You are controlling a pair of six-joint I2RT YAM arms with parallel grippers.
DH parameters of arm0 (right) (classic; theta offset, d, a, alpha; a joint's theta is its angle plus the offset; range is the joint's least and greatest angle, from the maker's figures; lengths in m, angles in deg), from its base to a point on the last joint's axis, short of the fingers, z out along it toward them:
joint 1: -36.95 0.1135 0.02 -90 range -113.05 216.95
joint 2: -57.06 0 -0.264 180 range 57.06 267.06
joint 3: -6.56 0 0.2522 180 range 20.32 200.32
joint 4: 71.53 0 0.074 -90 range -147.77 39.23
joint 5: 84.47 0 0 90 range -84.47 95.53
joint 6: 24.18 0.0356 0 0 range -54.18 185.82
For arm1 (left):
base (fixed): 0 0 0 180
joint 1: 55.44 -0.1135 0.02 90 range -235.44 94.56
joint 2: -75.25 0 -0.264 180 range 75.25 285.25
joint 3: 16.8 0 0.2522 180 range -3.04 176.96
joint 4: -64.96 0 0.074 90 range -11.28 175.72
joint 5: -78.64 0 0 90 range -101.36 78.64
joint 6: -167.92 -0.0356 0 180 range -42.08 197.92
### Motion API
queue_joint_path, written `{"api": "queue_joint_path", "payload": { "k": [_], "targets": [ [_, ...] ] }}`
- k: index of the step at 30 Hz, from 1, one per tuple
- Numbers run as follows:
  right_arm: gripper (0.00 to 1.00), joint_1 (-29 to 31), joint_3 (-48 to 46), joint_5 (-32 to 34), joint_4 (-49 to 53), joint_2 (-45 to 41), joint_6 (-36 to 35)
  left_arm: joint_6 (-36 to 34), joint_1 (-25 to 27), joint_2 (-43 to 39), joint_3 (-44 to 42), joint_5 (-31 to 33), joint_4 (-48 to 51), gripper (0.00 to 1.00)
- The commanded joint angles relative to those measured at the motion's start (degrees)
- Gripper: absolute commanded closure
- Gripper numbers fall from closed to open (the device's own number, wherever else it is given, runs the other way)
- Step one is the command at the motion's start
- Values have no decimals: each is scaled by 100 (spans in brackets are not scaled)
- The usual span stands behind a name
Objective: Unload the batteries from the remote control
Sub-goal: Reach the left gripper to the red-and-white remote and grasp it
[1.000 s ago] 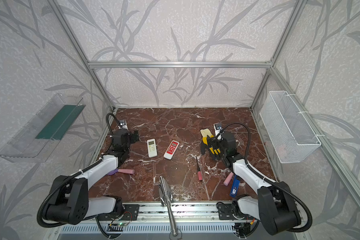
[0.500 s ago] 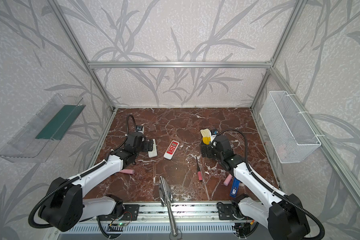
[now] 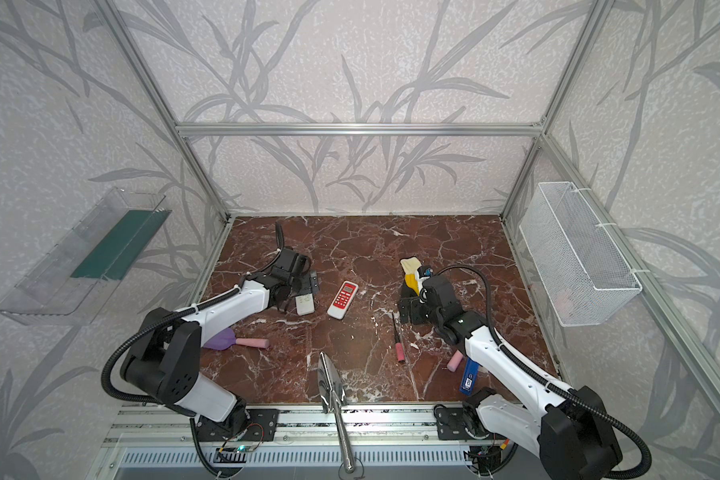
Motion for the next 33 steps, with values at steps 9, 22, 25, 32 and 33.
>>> {"api": "queue_joint_path", "payload": {
  "k": [9,22,25,32,33],
  "targets": [
    [1,52,-16,5,80,46,37,-106,716,897,936,-237,588,1],
    [1,56,8,-94,124,190,-34,-1058,1339,1819,1711,-762,549,1],
    [1,57,27,-127,133,215,-34,-1107,1367,1995,1835,-725,583,1],
    [1,62,58,-155,176,182,-34,-1153,1377,2439,2223,-671,909,2],
    [1,59,62,-155,180,177,-32,-1153,1378,2496,2269,-657,983,3]
  ]
}}
